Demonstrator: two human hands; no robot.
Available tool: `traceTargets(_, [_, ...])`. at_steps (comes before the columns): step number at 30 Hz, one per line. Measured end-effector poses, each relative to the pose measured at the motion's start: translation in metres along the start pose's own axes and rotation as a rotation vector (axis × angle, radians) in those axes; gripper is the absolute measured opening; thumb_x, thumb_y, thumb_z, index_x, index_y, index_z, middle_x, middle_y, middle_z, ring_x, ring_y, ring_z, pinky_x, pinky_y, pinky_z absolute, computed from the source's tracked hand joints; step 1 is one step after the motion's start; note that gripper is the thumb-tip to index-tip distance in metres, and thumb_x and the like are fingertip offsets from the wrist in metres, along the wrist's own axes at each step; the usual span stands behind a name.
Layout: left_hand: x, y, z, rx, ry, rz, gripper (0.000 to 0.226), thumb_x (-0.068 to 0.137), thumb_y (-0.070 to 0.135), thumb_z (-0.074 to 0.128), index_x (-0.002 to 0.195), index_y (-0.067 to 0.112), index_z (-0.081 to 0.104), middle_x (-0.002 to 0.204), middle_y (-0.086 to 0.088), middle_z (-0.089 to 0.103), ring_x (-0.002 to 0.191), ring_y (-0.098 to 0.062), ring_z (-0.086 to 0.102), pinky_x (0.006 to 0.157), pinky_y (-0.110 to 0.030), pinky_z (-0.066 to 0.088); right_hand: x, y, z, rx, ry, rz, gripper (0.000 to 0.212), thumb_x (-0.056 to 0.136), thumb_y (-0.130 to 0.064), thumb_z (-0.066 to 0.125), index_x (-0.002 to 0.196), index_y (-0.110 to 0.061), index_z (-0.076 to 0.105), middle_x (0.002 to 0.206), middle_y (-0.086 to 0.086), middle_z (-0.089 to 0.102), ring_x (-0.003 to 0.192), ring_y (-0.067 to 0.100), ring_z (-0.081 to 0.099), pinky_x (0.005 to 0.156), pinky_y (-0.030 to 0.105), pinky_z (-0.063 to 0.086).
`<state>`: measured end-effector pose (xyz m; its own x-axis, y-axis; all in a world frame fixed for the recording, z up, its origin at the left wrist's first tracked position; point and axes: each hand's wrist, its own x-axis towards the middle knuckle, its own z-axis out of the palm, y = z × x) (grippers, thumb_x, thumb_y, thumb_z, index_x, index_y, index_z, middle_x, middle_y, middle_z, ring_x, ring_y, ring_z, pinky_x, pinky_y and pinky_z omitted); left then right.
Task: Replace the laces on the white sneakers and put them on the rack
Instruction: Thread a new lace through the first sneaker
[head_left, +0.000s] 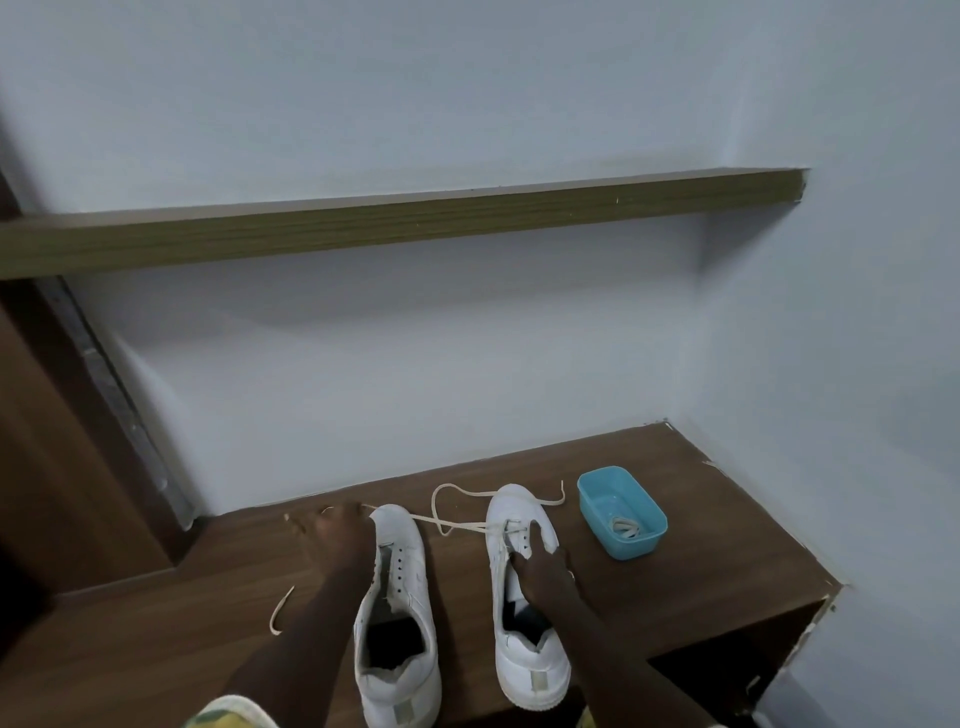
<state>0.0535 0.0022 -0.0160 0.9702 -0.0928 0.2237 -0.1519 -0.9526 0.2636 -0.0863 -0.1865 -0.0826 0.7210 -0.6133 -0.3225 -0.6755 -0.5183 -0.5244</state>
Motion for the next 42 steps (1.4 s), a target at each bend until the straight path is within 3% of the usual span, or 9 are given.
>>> traceTargets(9, [-0.024, 0.034, 0.006, 0.209, -0.252, 0.204, 0.039, 0.093, 0.024, 0.041, 0.131, 0.03, 0.051, 0.127, 0.001, 0.059, 0.13, -0.022, 0.042, 0.116, -0.05, 0.005, -0.005, -0.004, -0.006, 0.004, -0.032, 0.038, 0.065, 0.101, -0.042, 0.03, 0.151, -0.024, -0.008, 0.156, 0.022, 0.009, 0.142, 0.035, 0.02, 0.113, 0.04, 0.026])
traceTargets(14, [-0.034, 0.064, 0.031, -0.062, -0.334, 0.365, 0.03, 0.095, 0.026, 0.039, 0.106, 0.018, 0.065, 0.105, -0.003, 0.07, 0.102, -0.021, 0.061, 0.101, -0.035, 0.04, 0.006, -0.001, -0.001, -0.005, -0.048, 0.012, 0.065, 0.1, -0.043, 0.029, 0.15, -0.028, -0.009, 0.158, 0.014, 0.007, 0.142, 0.035, 0.02, 0.115, 0.042, 0.025])
traceTargets(18, [-0.038, 0.089, 0.044, -0.353, -0.449, 0.22, 0.021, 0.091, 0.023, 0.046, 0.086, 0.008, 0.06, 0.087, -0.01, 0.067, 0.075, -0.02, 0.057, 0.064, -0.029, 0.045, 0.012, 0.0, 0.002, -0.024, -0.069, 0.026, 0.067, 0.099, -0.042, 0.031, 0.152, -0.024, -0.005, 0.156, 0.018, 0.012, 0.138, 0.04, 0.026, 0.111, 0.048, 0.025])
traceTargets(20, [-0.04, 0.095, 0.049, -0.48, -0.535, 0.137, 0.019, 0.089, 0.021, 0.052, 0.072, 0.014, 0.056, 0.088, -0.014, 0.067, 0.078, -0.024, 0.061, 0.072, -0.031, 0.052, 0.009, -0.003, -0.002, -0.043, -0.045, 0.037, 0.065, 0.097, -0.035, 0.038, 0.152, -0.025, 0.006, 0.15, 0.021, 0.025, 0.132, 0.039, 0.034, 0.106, 0.045, 0.031])
traceTargets(24, [-0.041, 0.099, 0.055, -0.506, -0.637, 0.067, 0.022, 0.093, 0.031, 0.054, 0.091, 0.013, 0.067, 0.101, -0.008, 0.067, 0.101, -0.027, 0.062, 0.08, -0.026, 0.042, 0.015, -0.002, -0.003, -0.044, -0.041, 0.021, 0.066, 0.098, -0.04, 0.035, 0.152, -0.016, 0.006, 0.137, 0.021, 0.045, 0.129, 0.037, 0.04, 0.107, 0.042, 0.03])
traceTargets(29, [-0.04, 0.105, 0.068, -0.779, -0.7, -0.121, 0.052, 0.093, 0.034, 0.055, 0.047, 0.013, 0.043, 0.05, 0.0, 0.044, 0.051, -0.013, 0.042, 0.057, -0.028, 0.031, 0.02, 0.005, 0.0, -0.062, -0.042, 0.001, 0.07, 0.099, -0.045, 0.03, 0.152, -0.011, 0.0, 0.124, 0.013, 0.059, 0.132, 0.041, 0.035, 0.113, 0.044, 0.022])
traceTargets(36, [-0.039, 0.107, 0.076, -1.284, -0.639, -0.473, 0.024, 0.089, 0.006, 0.061, 0.066, 0.004, 0.056, 0.058, -0.009, 0.058, 0.054, -0.02, 0.051, 0.061, -0.029, 0.043, 0.019, 0.006, 0.0, -0.104, -0.026, -0.064, 0.07, 0.098, -0.045, 0.034, 0.152, -0.017, 0.0, 0.125, 0.013, 0.059, 0.136, 0.039, 0.027, 0.111, 0.041, 0.028])
traceTargets(40, [-0.028, 0.108, 0.064, -1.315, -0.514, -0.502, 0.016, 0.089, 0.004, 0.062, 0.075, -0.003, 0.065, 0.066, -0.007, 0.062, 0.061, -0.015, 0.058, 0.064, -0.028, 0.051, 0.019, 0.008, 0.0, -0.113, -0.005, -0.086, 0.071, 0.098, -0.045, 0.035, 0.152, -0.017, -0.002, 0.12, 0.011, 0.062, 0.131, 0.033, 0.038, 0.114, 0.04, 0.026])
traceTargets(42, [-0.021, 0.105, 0.05, -1.298, -0.446, -0.469, 0.014, 0.09, 0.005, 0.062, 0.091, -0.008, 0.066, 0.079, -0.009, 0.062, 0.065, -0.013, 0.056, 0.054, -0.013, 0.05, 0.016, 0.006, -0.003, -0.113, -0.023, -0.068, 0.072, 0.098, -0.045, 0.035, 0.152, -0.015, -0.003, 0.124, 0.012, 0.06, 0.132, 0.033, 0.037, 0.115, 0.04, 0.024])
